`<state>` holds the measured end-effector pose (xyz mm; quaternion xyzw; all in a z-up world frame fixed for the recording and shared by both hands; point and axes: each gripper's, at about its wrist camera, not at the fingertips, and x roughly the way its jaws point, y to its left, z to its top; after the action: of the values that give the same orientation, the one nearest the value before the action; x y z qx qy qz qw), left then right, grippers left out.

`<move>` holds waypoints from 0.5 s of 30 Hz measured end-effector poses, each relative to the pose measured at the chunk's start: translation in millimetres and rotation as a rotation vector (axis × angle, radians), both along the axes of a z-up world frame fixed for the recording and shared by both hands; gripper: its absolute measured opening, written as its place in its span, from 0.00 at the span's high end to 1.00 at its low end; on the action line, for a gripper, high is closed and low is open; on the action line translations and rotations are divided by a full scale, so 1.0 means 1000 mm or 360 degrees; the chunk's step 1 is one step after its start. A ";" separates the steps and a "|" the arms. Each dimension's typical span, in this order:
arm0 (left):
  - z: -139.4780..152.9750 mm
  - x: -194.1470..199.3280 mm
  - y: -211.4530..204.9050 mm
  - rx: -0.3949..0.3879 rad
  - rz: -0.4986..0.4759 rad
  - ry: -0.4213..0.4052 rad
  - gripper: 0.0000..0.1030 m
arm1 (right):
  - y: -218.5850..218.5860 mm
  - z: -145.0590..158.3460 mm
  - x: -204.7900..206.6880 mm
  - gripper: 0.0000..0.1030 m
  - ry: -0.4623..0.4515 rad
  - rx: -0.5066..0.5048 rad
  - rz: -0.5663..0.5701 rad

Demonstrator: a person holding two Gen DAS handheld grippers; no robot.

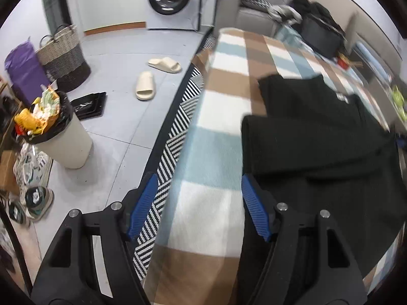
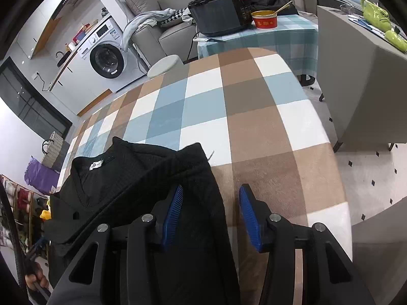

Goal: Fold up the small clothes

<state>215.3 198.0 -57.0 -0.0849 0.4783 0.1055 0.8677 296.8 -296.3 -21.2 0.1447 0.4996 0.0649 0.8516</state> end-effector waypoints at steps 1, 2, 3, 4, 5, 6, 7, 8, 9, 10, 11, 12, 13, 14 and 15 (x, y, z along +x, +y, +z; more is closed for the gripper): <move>-0.002 0.001 -0.004 0.0020 -0.0018 0.0012 0.36 | 0.001 -0.002 0.003 0.54 0.0003 0.0007 -0.0003; -0.005 0.003 -0.009 0.0045 -0.0042 0.0022 0.36 | 0.003 -0.003 0.005 0.54 -0.0007 0.0033 0.0009; -0.005 0.006 -0.013 0.0057 -0.0067 0.0027 0.36 | 0.004 -0.004 0.009 0.54 -0.0021 0.0069 0.0022; -0.006 0.010 -0.016 0.0065 -0.0085 0.0029 0.36 | 0.005 -0.005 0.012 0.54 -0.0012 0.0076 0.0014; -0.006 0.017 -0.021 0.0084 -0.0107 0.0029 0.36 | 0.005 -0.007 0.015 0.54 0.0010 0.0074 -0.0008; -0.005 0.023 -0.024 0.0098 -0.0125 0.0026 0.36 | 0.005 -0.009 0.018 0.54 0.0028 0.0083 -0.0024; -0.004 0.031 -0.027 0.0116 -0.0146 0.0017 0.36 | 0.005 -0.009 0.018 0.54 0.0031 0.0087 -0.0022; 0.000 0.040 -0.031 0.0133 -0.0169 -0.0005 0.36 | 0.005 -0.008 0.018 0.54 0.0028 0.0083 -0.0018; 0.004 0.050 -0.033 0.0138 -0.0179 -0.0041 0.36 | 0.005 -0.007 0.016 0.54 0.0024 0.0068 -0.0021; 0.007 0.057 -0.032 0.0133 -0.0176 -0.0067 0.36 | 0.003 -0.005 0.014 0.54 0.0024 0.0059 -0.0029; 0.012 0.068 -0.030 0.0118 -0.0160 -0.0113 0.36 | 0.001 -0.004 0.013 0.54 0.0022 0.0055 -0.0037; 0.016 0.079 -0.027 0.0104 -0.0124 -0.0147 0.36 | -0.001 -0.003 0.010 0.54 0.0020 0.0046 -0.0048; 0.018 0.087 -0.024 0.0090 -0.0096 -0.0155 0.36 | -0.002 -0.002 0.009 0.54 0.0016 0.0039 -0.0057; 0.021 0.096 -0.019 0.0060 -0.0067 -0.0162 0.36 | -0.005 -0.001 0.006 0.54 0.0012 0.0030 -0.0073; 0.024 0.101 -0.015 0.0031 -0.0044 -0.0175 0.36 | -0.008 -0.001 0.004 0.54 0.0013 0.0024 -0.0091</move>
<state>316.5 183.1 -33.3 -0.0754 0.4299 0.0934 0.8949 301.0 -303.9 -21.9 0.1656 0.4982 0.0437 0.8500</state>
